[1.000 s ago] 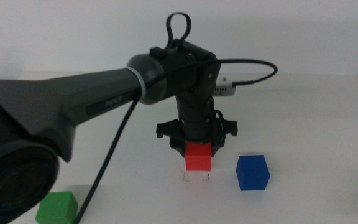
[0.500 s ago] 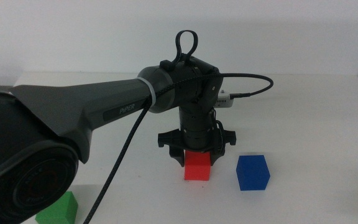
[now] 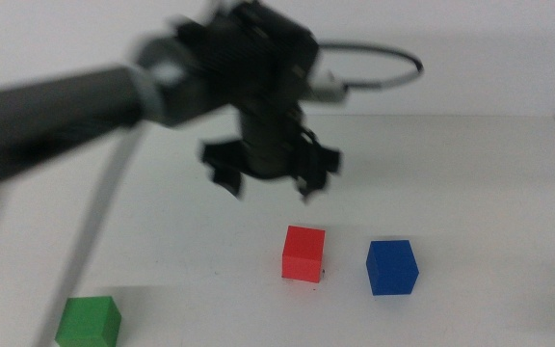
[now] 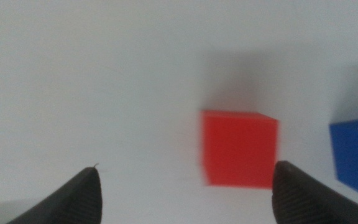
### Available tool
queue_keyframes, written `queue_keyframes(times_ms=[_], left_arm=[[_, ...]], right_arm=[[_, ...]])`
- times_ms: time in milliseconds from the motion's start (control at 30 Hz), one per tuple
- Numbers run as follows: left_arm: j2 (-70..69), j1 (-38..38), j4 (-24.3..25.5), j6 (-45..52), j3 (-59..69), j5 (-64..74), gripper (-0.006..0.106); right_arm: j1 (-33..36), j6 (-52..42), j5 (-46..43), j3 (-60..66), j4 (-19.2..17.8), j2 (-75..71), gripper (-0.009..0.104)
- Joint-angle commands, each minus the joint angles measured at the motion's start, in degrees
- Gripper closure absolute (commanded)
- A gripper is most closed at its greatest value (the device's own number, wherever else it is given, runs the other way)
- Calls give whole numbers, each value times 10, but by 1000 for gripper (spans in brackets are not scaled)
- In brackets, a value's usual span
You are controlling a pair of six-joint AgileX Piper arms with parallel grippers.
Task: Stack red cubes first, then green, then blue cubes in a specific spot.
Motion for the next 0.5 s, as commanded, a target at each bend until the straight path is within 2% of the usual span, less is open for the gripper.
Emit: queue_keyframes(times_ms=[0, 100, 267, 367, 467], left_arm=[[-76, 8, 53, 0, 42, 13, 7], [-199, 35, 45, -1, 164, 13, 7], [-363, 121, 14, 0, 345, 13, 7], [-422, 178, -12, 12, 424, 3, 7], [-449, 235, -47, 72, 471, -7, 7]], right_arm=[[-5, -4, -6, 2, -3, -3, 2], [-5, -4, -6, 2, -3, -3, 2], [-5, -4, -6, 2, -3, -3, 2], [-5, -4, -6, 2, -3, -3, 2], [-5, -4, -6, 2, -3, -3, 2]])
